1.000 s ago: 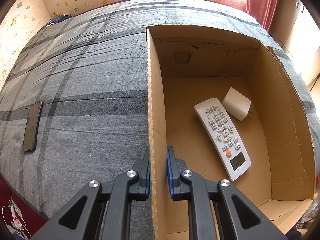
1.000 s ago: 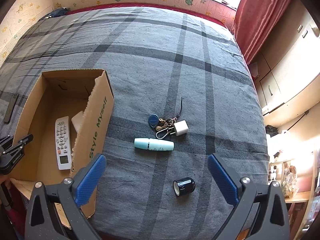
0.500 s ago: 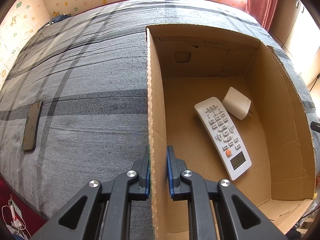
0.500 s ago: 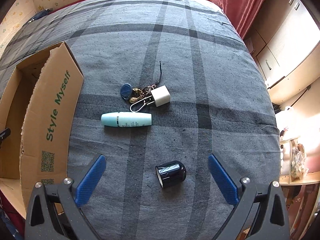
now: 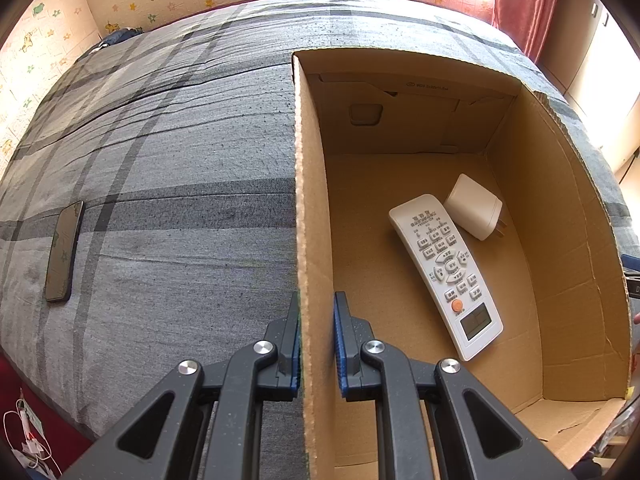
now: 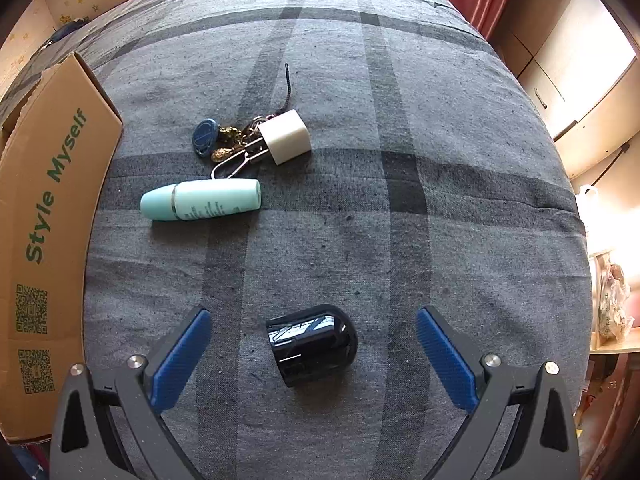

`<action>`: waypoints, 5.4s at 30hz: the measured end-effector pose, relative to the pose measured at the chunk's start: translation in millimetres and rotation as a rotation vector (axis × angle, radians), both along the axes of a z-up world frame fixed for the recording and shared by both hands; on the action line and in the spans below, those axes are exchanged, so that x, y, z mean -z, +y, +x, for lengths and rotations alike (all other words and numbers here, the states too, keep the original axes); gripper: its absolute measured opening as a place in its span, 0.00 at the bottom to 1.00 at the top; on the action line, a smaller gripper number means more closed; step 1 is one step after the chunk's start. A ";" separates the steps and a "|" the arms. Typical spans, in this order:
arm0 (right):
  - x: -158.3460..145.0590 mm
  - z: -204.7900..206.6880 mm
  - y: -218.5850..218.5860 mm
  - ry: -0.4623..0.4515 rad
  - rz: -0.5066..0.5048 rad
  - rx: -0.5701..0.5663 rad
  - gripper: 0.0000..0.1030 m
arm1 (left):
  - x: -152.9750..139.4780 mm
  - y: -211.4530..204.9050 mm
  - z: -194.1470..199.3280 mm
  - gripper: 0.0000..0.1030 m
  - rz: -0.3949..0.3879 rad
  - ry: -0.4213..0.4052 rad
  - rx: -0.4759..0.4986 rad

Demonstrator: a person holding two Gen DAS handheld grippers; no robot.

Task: Organize rigid objects
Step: 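Withdraw the right tool from the box toward the black cap, then close the right tool on the black cap, then lift the black cap with the right tool and carry it over the box, then lower the black cap beside the charger plug and open the right tool, then withdraw the right tool from the box toward the mint-green tube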

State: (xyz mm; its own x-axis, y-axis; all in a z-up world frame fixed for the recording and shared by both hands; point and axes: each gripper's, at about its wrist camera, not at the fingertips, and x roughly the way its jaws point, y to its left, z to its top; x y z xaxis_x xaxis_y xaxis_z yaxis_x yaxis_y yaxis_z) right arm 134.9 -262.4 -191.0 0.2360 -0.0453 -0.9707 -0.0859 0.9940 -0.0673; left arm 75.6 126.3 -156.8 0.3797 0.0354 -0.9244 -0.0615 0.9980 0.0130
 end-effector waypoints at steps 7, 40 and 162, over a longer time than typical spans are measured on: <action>2.9 0.3 -1.6 0.011 0.017 0.002 0.99 | -0.2 -0.2 0.2 0.14 0.000 0.001 0.001; -72.8 -10.4 36.4 -0.032 0.017 -0.060 0.48 | -0.1 -1.9 0.1 0.14 0.004 0.002 0.002; -141.5 40.0 177.5 -0.218 0.028 -0.226 1.00 | -1.5 -3.2 1.5 0.13 0.012 0.007 -0.002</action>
State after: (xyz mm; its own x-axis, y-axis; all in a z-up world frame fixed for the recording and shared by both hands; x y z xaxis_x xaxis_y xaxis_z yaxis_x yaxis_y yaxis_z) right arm 174.9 -84.9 -49.5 0.4396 0.0584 -0.8963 -0.2914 0.9532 -0.0808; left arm 77.1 123.1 -155.3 0.3730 0.0469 -0.9266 -0.0629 0.9977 0.0252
